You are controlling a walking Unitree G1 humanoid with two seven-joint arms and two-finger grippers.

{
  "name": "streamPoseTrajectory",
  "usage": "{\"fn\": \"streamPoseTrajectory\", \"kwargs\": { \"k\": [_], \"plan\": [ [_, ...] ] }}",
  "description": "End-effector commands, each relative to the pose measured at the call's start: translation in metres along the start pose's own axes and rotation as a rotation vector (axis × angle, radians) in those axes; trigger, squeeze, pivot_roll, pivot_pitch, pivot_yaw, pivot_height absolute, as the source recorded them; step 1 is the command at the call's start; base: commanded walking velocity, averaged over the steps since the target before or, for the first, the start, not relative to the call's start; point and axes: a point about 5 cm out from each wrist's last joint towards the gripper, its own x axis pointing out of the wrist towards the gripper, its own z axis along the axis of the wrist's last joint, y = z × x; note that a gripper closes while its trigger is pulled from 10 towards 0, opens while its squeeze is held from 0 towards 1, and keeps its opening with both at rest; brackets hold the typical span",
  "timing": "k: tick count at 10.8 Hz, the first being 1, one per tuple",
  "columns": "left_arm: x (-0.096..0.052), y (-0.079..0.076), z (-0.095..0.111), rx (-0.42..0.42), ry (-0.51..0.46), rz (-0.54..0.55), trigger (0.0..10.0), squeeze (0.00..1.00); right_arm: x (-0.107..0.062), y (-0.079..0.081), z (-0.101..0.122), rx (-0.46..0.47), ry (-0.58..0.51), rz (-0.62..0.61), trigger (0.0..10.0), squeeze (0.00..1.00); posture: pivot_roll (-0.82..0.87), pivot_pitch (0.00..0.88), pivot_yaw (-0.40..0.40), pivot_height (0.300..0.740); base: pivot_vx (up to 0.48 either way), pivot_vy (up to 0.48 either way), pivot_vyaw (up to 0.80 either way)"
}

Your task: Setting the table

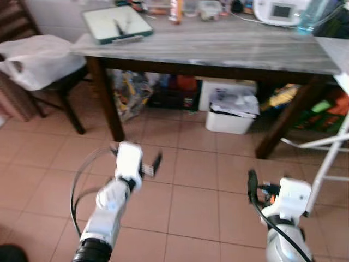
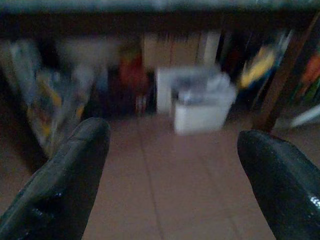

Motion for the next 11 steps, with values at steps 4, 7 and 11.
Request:
{"fn": "streamPoseTrajectory", "kwargs": {
  "k": [4, 7, 11],
  "plan": [
    [-0.015, 0.018, 0.012, 0.024, -0.034, 0.089, 10.0, 0.0, -0.011, -0.01, 0.029, -0.059, -0.084, -0.029, 10.0, 0.0, 0.1, 0.103, -0.053, 0.74, 0.0, 0.0, -0.71],
    [-0.031, 0.025, 0.004, 0.067, 0.022, 0.089, 10.0, 0.0, -0.032, -0.005, 0.02, -0.07, -0.036, 0.005, 10.0, 0.0, 0.11, 0.106, -0.037, 0.74, 0.0, 0.0, 0.0],
    [-0.028, 0.02, 0.001, 0.078, 0.053, 0.069, 10.0, 0.0, -0.024, 0.006, 0.021, -0.065, -0.04, 0.032, 10.0, 0.0, 0.12, 0.104, -0.031, 0.74, 0.0, -0.238, 0.0]
  ]
}}
